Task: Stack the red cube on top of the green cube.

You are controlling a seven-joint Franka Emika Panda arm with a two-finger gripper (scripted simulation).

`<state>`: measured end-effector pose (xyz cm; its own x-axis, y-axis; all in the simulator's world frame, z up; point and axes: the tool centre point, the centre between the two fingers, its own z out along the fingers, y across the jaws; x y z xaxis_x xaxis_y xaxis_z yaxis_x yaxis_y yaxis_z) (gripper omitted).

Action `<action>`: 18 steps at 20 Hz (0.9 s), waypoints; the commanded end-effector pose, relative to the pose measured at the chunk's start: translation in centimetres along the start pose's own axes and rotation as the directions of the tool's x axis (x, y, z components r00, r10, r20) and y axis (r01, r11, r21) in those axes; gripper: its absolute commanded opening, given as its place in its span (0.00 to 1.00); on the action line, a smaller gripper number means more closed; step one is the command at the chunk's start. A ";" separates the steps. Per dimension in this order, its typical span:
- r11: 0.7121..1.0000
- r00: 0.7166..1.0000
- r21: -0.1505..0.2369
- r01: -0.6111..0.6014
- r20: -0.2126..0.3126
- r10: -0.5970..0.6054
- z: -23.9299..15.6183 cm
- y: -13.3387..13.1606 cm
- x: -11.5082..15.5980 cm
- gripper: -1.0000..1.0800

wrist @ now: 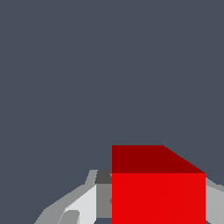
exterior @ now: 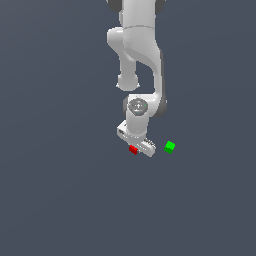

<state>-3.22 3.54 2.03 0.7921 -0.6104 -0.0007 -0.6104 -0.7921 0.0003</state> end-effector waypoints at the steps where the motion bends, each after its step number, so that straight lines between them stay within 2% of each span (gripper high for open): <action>1: 1.000 1.000 0.000 0.000 -0.001 0.000 0.0 0.0 0.0 0.00; 11: 1.000 1.000 0.001 0.001 -0.001 -0.001 -0.1 -0.1 0.0 0.00; 18: 1.000 1.000 0.001 0.001 -0.001 -0.001 -2.4 0.0 -0.1 0.00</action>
<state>-3.30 3.58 3.71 0.7926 -0.6097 -0.0013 -0.6097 -0.7926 0.0009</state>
